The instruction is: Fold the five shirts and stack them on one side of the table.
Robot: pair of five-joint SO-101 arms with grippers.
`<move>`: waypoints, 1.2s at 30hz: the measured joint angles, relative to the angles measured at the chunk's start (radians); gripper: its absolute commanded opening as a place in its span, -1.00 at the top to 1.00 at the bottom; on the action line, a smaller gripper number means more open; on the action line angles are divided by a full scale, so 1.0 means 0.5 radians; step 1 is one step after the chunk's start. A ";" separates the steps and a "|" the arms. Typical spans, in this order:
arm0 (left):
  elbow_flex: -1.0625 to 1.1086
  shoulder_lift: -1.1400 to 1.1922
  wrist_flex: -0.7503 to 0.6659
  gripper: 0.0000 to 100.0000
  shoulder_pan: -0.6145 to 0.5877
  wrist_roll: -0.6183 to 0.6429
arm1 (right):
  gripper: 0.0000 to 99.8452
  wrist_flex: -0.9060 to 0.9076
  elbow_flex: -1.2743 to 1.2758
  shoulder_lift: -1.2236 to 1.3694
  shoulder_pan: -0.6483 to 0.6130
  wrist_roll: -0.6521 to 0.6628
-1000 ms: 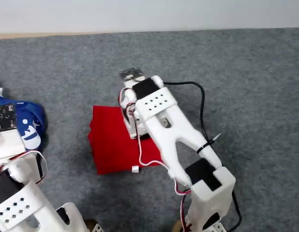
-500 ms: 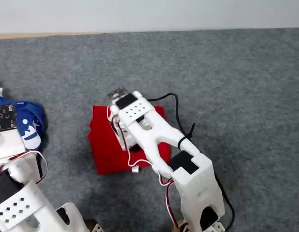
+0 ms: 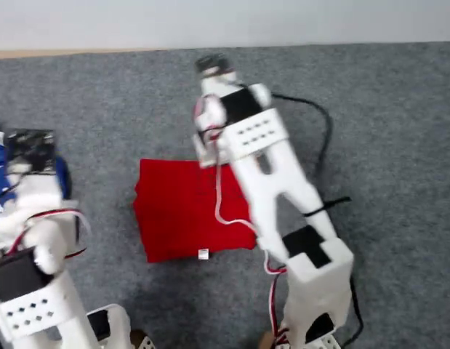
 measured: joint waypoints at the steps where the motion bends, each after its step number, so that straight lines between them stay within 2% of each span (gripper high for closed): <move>1: -0.003 0.018 -0.031 0.99 0.086 0.021 | 0.98 0.000 0.000 -0.037 0.034 0.000; 6: -0.110 0.347 -0.196 0.99 0.384 0.169 | 0.98 0.000 0.071 -0.285 0.147 0.000; 13: -0.586 1.043 -0.221 0.99 0.654 0.252 | 0.98 0.000 0.534 -0.786 0.371 0.000; 27: -1.231 2.332 -0.080 0.99 0.850 0.255 | 0.98 0.003 1.547 -1.731 0.868 0.000; 36: -1.387 2.958 -0.077 0.99 0.813 0.255 | 0.98 0.003 2.004 -2.308 0.945 0.000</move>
